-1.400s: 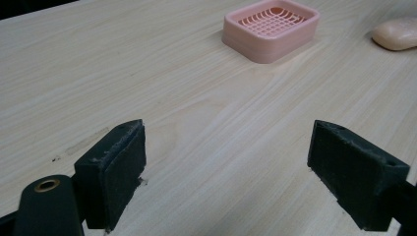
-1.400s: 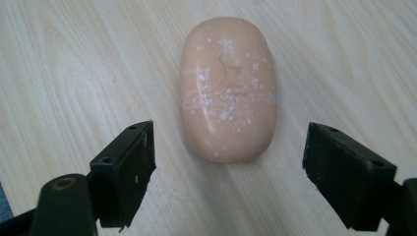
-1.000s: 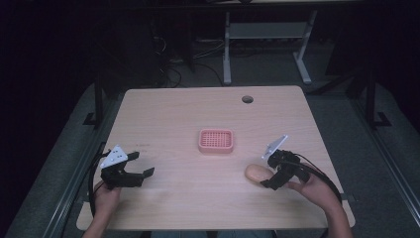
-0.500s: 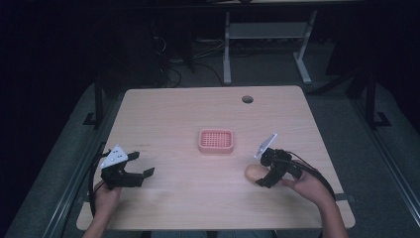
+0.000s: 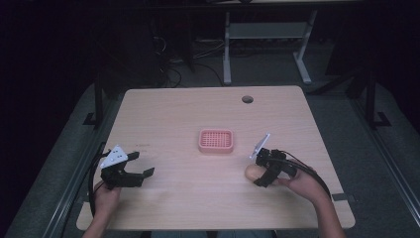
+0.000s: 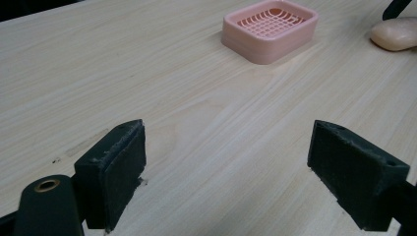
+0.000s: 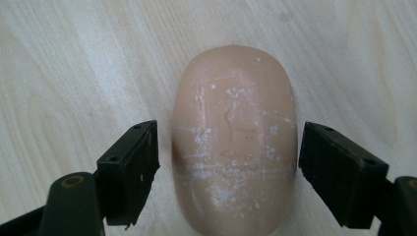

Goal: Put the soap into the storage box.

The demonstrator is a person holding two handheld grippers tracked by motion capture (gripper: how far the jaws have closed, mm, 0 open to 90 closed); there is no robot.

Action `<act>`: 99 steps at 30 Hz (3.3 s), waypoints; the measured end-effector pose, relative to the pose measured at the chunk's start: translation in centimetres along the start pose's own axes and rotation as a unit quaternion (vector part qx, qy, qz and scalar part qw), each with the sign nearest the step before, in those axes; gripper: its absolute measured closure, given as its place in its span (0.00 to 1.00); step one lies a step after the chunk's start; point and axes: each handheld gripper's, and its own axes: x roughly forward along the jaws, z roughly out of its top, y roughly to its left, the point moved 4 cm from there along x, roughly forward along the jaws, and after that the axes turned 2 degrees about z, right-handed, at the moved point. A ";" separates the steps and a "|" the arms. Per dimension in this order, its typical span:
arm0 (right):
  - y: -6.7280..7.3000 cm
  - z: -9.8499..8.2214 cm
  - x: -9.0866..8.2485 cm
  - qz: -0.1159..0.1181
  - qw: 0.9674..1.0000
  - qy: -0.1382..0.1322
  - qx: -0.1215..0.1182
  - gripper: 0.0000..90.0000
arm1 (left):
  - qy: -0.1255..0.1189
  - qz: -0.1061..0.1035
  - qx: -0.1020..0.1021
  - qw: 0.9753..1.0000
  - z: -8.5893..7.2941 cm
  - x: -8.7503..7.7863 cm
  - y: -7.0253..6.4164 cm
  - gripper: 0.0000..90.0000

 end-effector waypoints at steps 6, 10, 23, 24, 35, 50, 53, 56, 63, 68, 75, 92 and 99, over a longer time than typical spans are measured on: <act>-0.2 0.1 0.3 -0.004 1.000 0.006 -0.005 0.29 | 0.000 0.000 0.000 1.000 0.0 0.0 0.0 0.16; -0.1 0.2 0.4 -0.003 1.000 0.010 -0.008 0.31 | 0.001 0.000 -0.002 1.000 0.0 0.0 0.0 0.16; -0.2 0.2 0.9 -0.001 1.000 0.023 -0.012 0.35 | -0.002 0.001 -0.004 1.000 0.0 -0.1 0.0 0.16; -0.2 0.2 0.9 -0.001 1.000 0.023 -0.013 0.35 | 0.000 0.001 -0.004 1.000 0.0 -0.1 0.0 0.16; -0.1 0.3 0.9 -0.006 0.999 0.026 -0.027 0.35 | -0.003 -0.001 -0.006 1.000 0.0 0.0 0.0 0.16; -0.1 1.1 -0.4 -0.005 0.999 0.009 -0.034 0.36 | -0.001 0.000 -0.006 1.000 0.0 -0.1 0.0 0.16; -0.3 1.3 -0.6 -0.007 0.999 0.005 -0.036 0.36 | -0.001 0.000 -0.005 1.000 0.0 -0.1 0.0 0.16; -0.4 1.4 -0.7 -0.004 0.999 0.002 -0.035 0.36 | -0.003 0.000 -0.003 1.000 0.0 -0.2 0.1 0.16; -0.8 1.4 -0.7 0.002 0.999 -0.005 -0.031 0.36 | -0.002 0.000 -0.004 1.000 0.0 -0.2 0.1 0.16; -1.1 1.4 -1.0 0.002 1.000 -0.009 -0.026 0.36 | -0.002 0.000 -0.008 1.000 0.0 -0.2 0.1 0.16; -1.3 2.2 -1.7 -0.003 0.999 -0.010 -0.033 0.36 | -0.002 0.000 -0.004 1.000 0.0 -0.2 0.1 0.16; -1.8 3.7 -2.4 0.002 0.999 -0.018 -0.041 0.36 | -0.007 0.000 -0.006 1.000 0.0 -0.2 0.1 0.16; -2.0 4.2 -2.6 0.003 0.999 -0.018 -0.045 0.36 | -0.005 0.000 -0.006 1.000 0.0 -0.2 0.1 0.16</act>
